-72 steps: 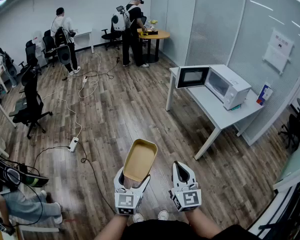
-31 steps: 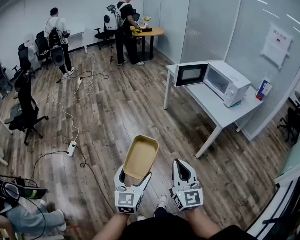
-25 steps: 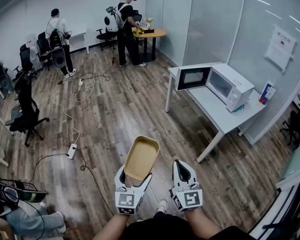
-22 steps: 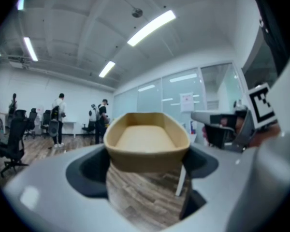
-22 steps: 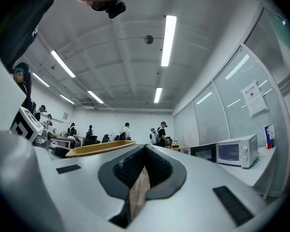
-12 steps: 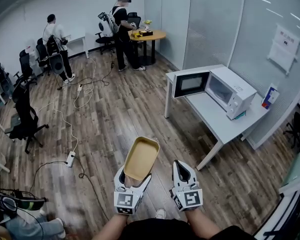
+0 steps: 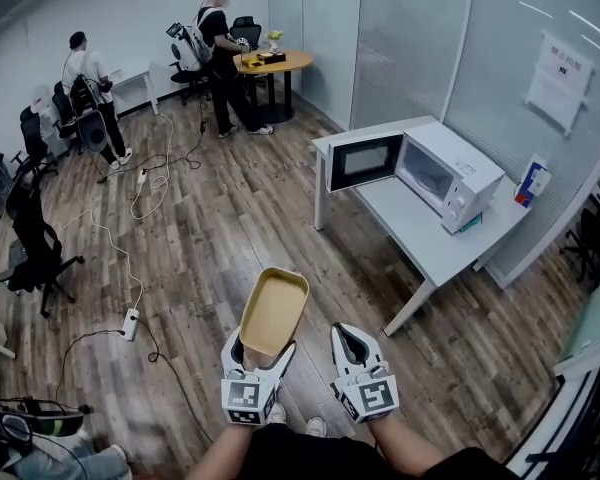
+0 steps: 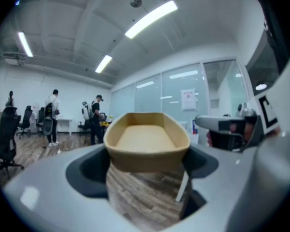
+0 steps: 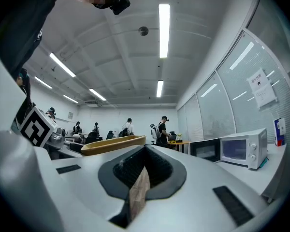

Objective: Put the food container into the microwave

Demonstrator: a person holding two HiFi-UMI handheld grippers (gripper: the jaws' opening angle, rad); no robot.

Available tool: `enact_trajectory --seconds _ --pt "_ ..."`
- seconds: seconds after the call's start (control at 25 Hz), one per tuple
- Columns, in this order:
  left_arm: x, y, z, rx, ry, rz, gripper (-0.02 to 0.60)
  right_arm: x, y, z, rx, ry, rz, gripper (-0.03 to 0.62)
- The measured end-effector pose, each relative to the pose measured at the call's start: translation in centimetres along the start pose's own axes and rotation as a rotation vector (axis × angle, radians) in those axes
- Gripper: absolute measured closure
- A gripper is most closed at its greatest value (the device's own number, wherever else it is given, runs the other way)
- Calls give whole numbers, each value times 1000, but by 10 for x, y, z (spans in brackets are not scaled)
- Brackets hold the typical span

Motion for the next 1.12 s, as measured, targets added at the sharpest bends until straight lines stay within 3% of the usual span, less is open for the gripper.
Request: enact_trajectory --seconds 0.16,0.64,1.12 --pt "26 9 -10 4 0 -31 112 20 -11 -3 -2 16 -11 595" --pt "106 77 22 29 -41 -100 112 121 -30 9 21 2 -57 595" --pt "156 120 24 50 -45 -202 112 171 -39 -5 39 24 -171 595"
Point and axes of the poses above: the fingertips, and each gripper's own axes: x forward along the fingers, y to its left, z out of its top, the point moved 6 cm from there along -x, backward along the fingers, and after that the axes turned 4 degrees about y, right-handed, at the moved point
